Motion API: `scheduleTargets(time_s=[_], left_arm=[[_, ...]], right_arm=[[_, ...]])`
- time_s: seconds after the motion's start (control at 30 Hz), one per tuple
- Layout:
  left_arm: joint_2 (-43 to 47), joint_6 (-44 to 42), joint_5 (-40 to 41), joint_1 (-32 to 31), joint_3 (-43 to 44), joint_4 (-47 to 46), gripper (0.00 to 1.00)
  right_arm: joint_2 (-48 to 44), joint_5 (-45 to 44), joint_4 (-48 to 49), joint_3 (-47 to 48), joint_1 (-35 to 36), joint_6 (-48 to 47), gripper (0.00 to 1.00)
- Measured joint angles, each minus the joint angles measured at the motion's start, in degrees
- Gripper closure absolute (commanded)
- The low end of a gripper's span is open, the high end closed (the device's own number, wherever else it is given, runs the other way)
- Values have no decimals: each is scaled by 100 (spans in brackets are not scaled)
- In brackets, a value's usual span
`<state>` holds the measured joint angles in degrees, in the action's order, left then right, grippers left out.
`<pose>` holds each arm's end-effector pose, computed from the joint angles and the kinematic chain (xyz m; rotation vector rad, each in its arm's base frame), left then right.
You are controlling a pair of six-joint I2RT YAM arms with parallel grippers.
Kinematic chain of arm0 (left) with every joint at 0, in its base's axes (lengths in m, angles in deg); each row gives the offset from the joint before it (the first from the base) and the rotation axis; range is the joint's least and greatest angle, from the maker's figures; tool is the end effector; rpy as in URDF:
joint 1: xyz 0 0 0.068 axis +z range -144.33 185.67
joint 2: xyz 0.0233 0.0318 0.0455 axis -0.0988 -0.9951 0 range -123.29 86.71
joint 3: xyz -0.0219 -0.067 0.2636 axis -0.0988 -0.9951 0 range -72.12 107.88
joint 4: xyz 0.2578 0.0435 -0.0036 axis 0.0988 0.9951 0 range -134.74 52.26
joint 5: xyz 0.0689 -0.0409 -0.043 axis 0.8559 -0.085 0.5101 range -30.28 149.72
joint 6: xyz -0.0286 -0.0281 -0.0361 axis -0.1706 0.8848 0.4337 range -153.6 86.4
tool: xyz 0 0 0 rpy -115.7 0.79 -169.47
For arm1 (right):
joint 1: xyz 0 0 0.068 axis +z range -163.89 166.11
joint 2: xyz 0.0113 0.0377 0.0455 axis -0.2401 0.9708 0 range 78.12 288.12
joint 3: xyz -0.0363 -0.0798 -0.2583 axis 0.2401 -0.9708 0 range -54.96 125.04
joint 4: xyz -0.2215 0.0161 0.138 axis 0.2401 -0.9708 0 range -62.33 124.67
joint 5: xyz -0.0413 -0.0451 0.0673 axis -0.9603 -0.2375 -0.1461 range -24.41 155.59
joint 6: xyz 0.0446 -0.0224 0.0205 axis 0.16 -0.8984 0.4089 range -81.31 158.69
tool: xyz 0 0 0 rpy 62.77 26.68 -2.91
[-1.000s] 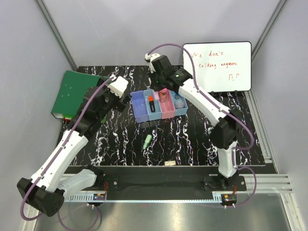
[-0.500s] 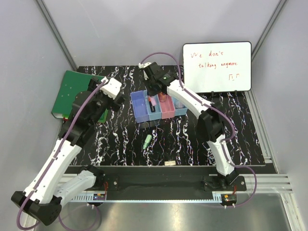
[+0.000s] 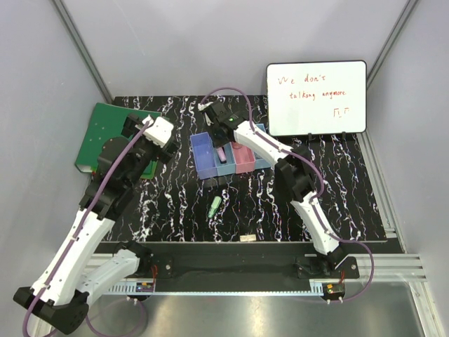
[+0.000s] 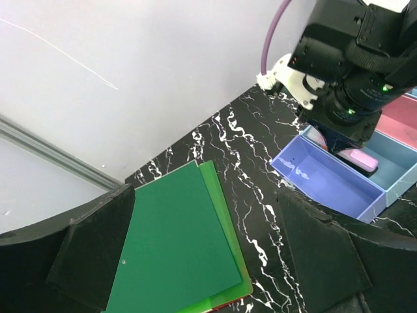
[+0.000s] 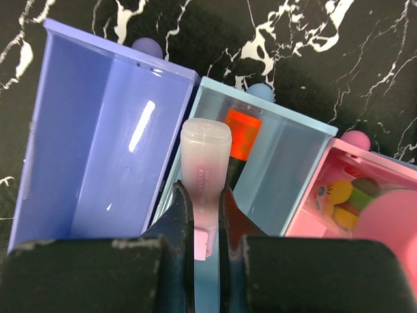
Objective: Sort the stationery into containers
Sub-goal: Place the pen in the storage box.
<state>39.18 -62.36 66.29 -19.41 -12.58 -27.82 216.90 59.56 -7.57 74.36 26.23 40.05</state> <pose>0.1629 -0.0718 0.4086 0.6719 1.5157 0.1437 0.4138 0.3439 0.2204 -0.7785 2.3497 0.1824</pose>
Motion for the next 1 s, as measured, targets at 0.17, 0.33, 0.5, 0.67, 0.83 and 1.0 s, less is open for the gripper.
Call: scheduleTargets(time_s=[0.17, 0.33, 0.5, 0.67, 0.83, 1.0], left_arm=[[24, -87, 2, 2, 0, -50, 1], [24, -122, 2, 0, -2, -59, 1], [24, -125, 0, 2, -2, -72, 1], [24, -125, 0, 0, -2, -72, 1], [24, -125, 0, 0, -2, -72, 1], [44, -129, 0, 0, -2, -66, 1]], right_arm=[[37, -9, 9, 0, 0, -2, 100], [37, -33, 52, 0, 0, -22, 64], [37, -33, 57, -2, 0, -87, 59], [37, -37, 90, -83, 0, -92, 55], [37, -52, 85, -173, 0, -114, 55], [-122, -157, 94, -278, 0, -162, 54]])
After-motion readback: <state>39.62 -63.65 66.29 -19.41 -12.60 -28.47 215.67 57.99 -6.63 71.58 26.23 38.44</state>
